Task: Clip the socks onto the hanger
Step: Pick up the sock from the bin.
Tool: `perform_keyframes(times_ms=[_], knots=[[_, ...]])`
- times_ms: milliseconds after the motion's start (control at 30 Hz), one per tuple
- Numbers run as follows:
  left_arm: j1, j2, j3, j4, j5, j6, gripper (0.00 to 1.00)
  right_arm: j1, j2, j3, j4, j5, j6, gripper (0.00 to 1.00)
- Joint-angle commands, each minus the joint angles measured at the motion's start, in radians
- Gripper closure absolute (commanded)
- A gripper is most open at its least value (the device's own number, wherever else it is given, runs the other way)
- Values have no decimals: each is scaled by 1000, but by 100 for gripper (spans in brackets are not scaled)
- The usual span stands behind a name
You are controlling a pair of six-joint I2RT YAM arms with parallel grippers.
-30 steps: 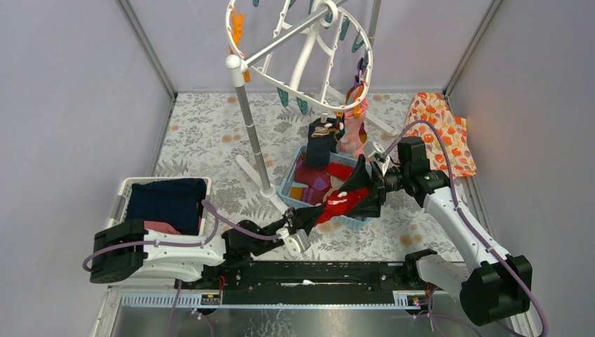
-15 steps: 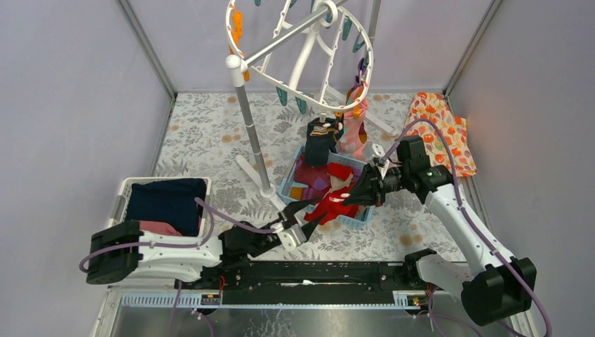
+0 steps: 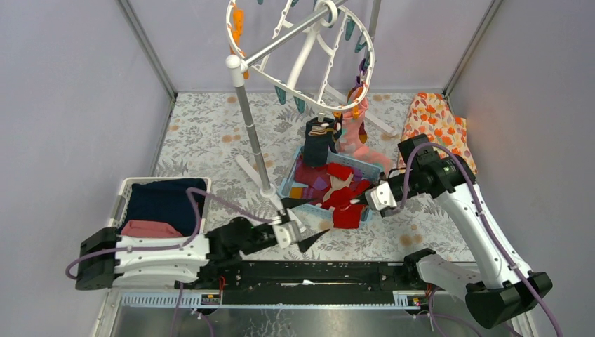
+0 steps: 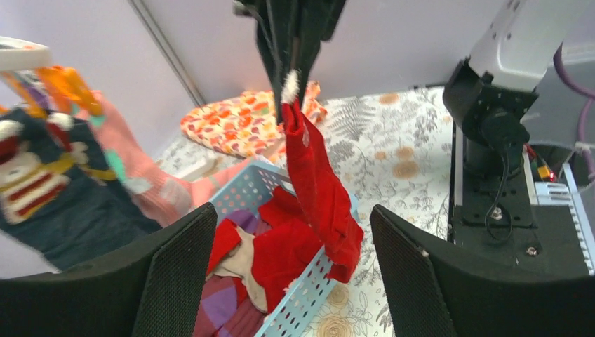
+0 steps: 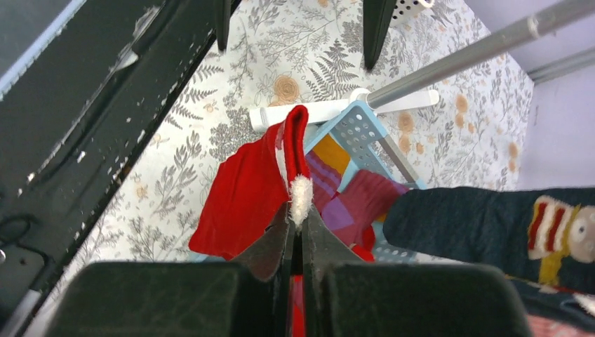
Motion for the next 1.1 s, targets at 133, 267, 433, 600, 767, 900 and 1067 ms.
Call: perform_keyframes(times_ms=[133, 267, 433, 600, 767, 900, 1067], knots=[[8, 270, 145, 76, 57, -66, 28, 49, -7, 58, -96, 68, -176, 97], [8, 321, 158, 114, 3, -86, 39, 51, -13, 52, -102, 38, -172, 97], [8, 351, 161, 167, -1, -111, 52, 51, -16, 39, -101, 8, -163, 97], [11, 372, 177, 177, -31, -137, 86, 51, -27, 17, -88, -20, -140, 97], [12, 372, 173, 185, -54, -144, 100, 51, -37, -12, -70, -49, -103, 90], [13, 351, 150, 191, -77, -74, 100, 51, -54, -35, -5, -96, 42, 50], [13, 315, 89, 264, -90, 83, 100, 43, -85, -94, 271, -102, 528, 26]])
